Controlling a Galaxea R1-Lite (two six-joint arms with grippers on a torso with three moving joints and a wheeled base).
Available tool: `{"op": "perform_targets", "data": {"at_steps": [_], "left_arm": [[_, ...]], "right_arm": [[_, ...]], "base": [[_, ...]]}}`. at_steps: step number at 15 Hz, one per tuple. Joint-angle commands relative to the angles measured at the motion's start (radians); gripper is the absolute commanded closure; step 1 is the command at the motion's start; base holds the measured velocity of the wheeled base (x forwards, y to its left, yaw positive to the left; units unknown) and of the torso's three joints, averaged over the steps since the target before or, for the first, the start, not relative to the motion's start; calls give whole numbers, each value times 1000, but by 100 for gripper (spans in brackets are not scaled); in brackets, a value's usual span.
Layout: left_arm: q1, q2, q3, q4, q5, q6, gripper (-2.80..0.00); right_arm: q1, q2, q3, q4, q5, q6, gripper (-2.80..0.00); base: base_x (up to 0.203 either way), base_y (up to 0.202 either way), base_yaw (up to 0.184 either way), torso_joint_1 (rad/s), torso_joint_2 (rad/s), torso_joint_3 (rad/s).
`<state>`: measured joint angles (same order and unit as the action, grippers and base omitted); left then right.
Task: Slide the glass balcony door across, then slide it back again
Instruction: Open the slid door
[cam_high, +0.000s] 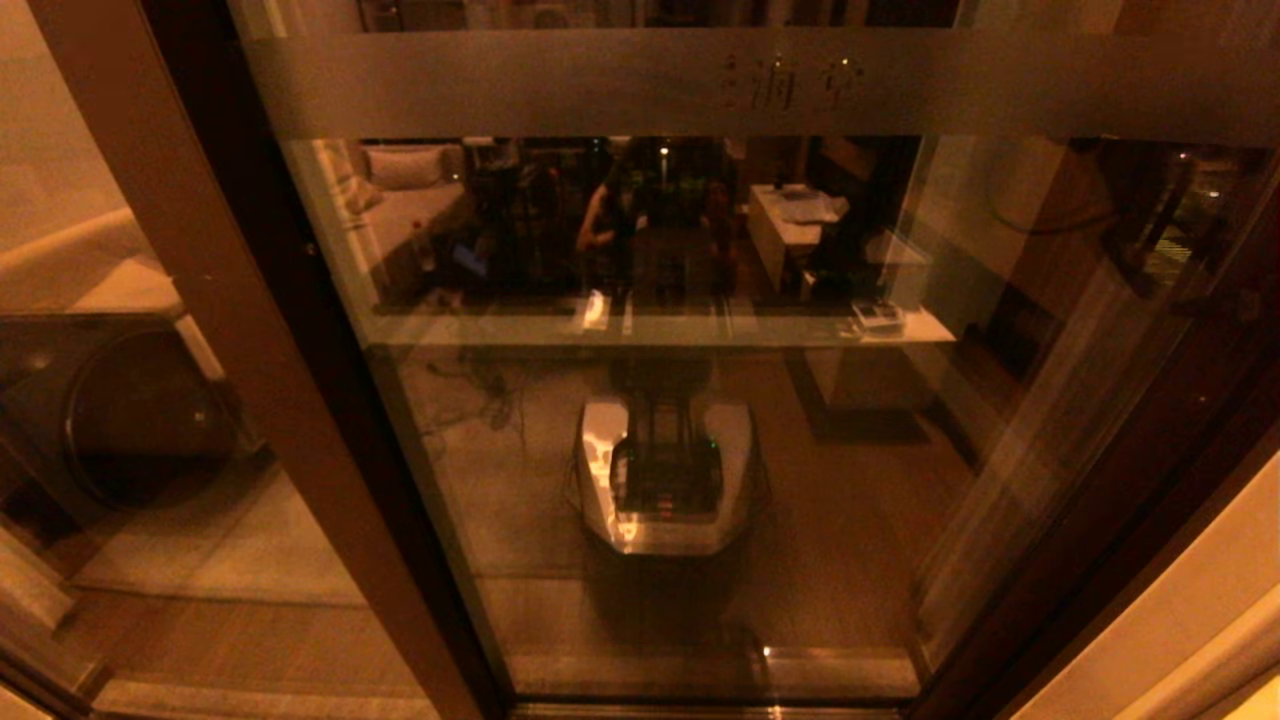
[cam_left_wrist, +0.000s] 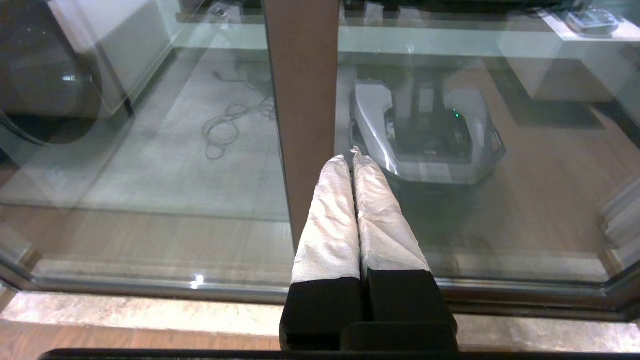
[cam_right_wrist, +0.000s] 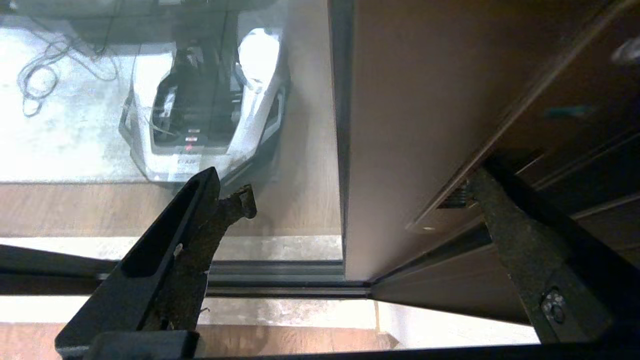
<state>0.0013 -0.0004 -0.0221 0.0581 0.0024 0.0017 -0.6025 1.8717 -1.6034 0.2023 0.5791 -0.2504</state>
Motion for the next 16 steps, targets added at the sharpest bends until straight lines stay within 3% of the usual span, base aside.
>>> {"op": "perform_targets", "data": {"at_steps": [1, 16], "left_arm": [[0, -1, 1, 0, 1, 0, 0], [0, -1, -1, 0, 1, 0, 0]], "right_arm": [[6, 0, 3, 2, 5, 3, -280], [52, -46, 54, 3, 10, 23, -280]], "base": [[0, 0, 0, 0, 0, 0], [0, 0, 0, 0, 0, 0]]}}
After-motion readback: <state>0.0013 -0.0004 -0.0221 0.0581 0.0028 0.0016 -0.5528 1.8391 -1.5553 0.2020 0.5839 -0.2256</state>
